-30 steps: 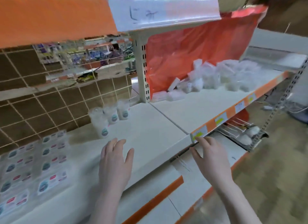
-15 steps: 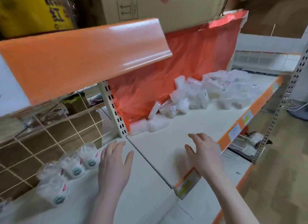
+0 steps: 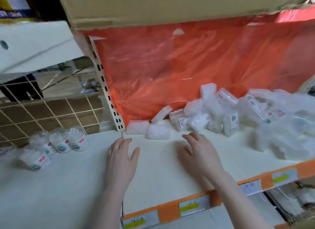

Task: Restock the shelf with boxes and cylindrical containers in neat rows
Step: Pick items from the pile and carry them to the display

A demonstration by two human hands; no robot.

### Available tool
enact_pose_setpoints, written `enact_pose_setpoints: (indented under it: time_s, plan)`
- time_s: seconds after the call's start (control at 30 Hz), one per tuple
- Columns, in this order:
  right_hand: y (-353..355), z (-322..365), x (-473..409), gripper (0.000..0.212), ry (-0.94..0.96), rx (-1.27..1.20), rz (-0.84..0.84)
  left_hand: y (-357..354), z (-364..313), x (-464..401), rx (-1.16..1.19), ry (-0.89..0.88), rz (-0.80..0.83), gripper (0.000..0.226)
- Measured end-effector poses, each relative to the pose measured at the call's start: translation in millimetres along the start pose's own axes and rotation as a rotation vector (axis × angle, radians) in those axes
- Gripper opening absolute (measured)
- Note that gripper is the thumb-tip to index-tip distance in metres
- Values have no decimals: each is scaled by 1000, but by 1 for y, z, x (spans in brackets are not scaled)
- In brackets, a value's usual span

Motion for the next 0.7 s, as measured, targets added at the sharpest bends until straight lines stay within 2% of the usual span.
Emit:
enact_pose_setpoints:
  time_s: [0.2, 0.4, 0.53, 0.7]
  plan:
    - [-16, 4, -27, 29, 168, -92, 134, 9, 0, 17, -44, 149, -89, 36]
    - [-34, 24, -52, 48, 318, -39, 171, 23, 5, 26, -60, 204, -131, 36]
    - [-44, 28, -64, 53, 311, -25, 214, 29, 10, 29, -66, 209, -131, 36]
    - [-56, 26, -71, 48, 262, -23, 248, 35, 23, 29, -73, 214, -131, 35]
Point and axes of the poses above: each hand's wrist, its own x-axis away from the middle knuckle, its own y-axis out of the back of the hand, z = x × y, the point moved 1 cm from there along -x, towards the middle knuckle, and after that the axes turned 11 degrees about -y, right-handed, at the moved point
